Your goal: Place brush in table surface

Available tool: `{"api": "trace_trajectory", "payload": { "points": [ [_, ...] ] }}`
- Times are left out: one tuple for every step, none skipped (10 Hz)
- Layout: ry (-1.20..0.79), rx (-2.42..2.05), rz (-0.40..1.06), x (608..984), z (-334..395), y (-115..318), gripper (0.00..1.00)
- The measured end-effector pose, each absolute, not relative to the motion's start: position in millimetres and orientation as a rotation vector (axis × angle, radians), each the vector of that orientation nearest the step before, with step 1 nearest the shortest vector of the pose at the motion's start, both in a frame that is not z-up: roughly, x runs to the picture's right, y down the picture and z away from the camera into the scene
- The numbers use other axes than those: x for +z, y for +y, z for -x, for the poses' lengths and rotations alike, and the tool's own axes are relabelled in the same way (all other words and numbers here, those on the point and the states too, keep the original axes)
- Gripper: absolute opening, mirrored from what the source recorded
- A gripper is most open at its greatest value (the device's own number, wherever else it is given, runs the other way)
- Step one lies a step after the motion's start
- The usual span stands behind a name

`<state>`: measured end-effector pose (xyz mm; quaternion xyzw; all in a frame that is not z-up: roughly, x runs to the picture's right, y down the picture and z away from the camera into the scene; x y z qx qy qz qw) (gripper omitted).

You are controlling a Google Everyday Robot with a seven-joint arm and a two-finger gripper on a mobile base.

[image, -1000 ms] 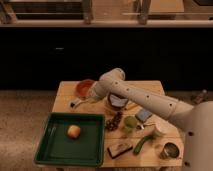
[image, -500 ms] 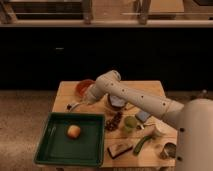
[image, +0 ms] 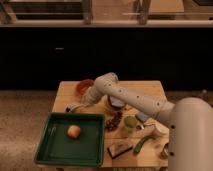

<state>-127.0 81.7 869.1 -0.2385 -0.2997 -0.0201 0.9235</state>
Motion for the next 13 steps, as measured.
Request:
{"api": "trace_trajectory", "payload": {
  "points": [
    [-0.616,-0.040,0.504,873.3,128.9,84.2,0.41],
    [-0.617,-0.037,0.515,876.4,129.1,85.2,0.53],
    [-0.618,-0.036,0.521,877.7,129.1,85.8,0.61],
    [-0.619,-0.036,0.524,878.3,129.1,85.6,0.71],
    [-0.621,-0.037,0.528,878.8,129.5,85.5,0.79],
    [-0.622,-0.038,0.527,878.5,129.8,84.4,0.80],
    [-0.623,-0.040,0.527,878.4,129.9,83.1,0.80],
    [-0.625,-0.044,0.524,877.4,130.1,80.5,0.80],
    [-0.627,-0.047,0.524,876.8,130.8,79.6,0.80],
    [-0.630,-0.049,0.522,876.3,131.7,78.0,0.80],
    [-0.632,-0.051,0.522,875.9,131.2,77.7,0.80],
    [-0.634,-0.054,0.516,874.7,131.1,75.8,0.80],
    [-0.635,-0.060,0.508,873.8,130.9,73.9,0.80]
  ]
}}
